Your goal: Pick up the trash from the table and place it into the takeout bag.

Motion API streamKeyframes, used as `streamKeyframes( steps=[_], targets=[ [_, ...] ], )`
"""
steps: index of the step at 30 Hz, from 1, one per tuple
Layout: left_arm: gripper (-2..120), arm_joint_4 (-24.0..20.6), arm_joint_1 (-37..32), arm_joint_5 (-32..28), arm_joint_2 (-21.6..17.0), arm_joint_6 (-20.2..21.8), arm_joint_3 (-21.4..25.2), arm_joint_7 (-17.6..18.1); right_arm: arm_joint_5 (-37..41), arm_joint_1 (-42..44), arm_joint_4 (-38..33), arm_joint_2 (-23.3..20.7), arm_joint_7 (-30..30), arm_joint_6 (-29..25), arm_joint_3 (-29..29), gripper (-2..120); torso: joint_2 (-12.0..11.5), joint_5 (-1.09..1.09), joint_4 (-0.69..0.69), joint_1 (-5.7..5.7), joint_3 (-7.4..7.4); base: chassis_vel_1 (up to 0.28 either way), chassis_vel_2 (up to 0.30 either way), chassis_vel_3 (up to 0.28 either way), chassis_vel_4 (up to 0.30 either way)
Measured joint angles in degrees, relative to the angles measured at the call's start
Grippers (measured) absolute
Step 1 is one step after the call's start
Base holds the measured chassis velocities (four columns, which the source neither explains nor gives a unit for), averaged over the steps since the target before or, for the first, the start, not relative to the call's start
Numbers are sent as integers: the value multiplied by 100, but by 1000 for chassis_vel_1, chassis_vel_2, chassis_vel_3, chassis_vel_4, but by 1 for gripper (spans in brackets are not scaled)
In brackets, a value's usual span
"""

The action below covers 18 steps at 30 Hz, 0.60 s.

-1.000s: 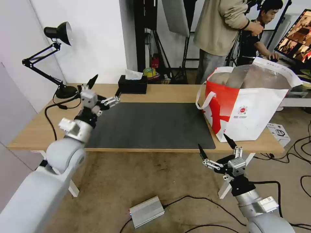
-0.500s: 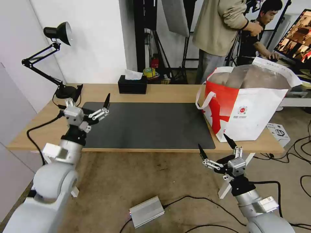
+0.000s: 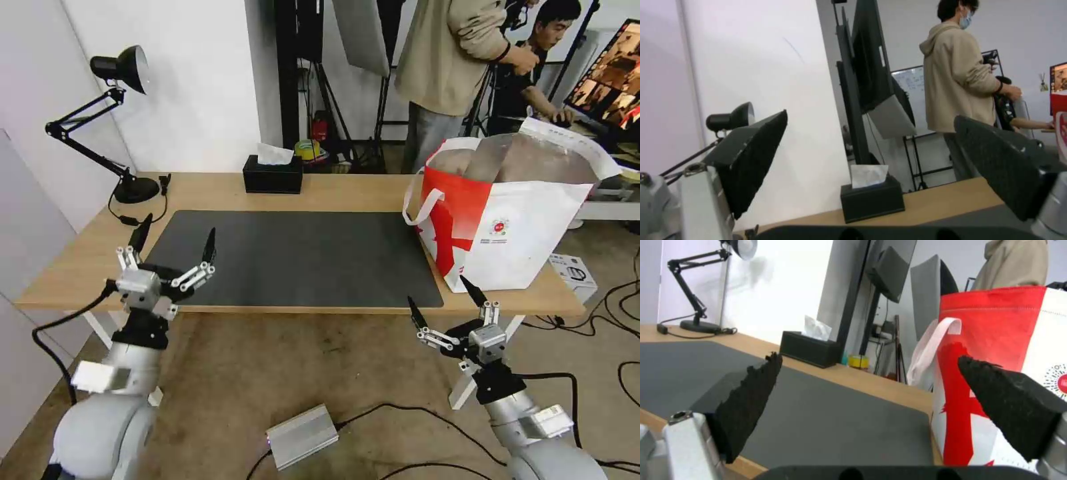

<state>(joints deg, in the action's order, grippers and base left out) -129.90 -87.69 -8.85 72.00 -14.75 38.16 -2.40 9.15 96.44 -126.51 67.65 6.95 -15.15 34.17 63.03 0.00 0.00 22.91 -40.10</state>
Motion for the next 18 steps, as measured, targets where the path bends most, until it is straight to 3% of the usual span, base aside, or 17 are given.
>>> streamKeyframes(
  steps=[18],
  targets=[
    [100, 329, -213, 414, 472, -558, -380, -39, 0, 0, 0, 0, 0, 0, 0, 100, 0, 0, 0, 1, -1, 0, 0, 0, 0]
  ],
)
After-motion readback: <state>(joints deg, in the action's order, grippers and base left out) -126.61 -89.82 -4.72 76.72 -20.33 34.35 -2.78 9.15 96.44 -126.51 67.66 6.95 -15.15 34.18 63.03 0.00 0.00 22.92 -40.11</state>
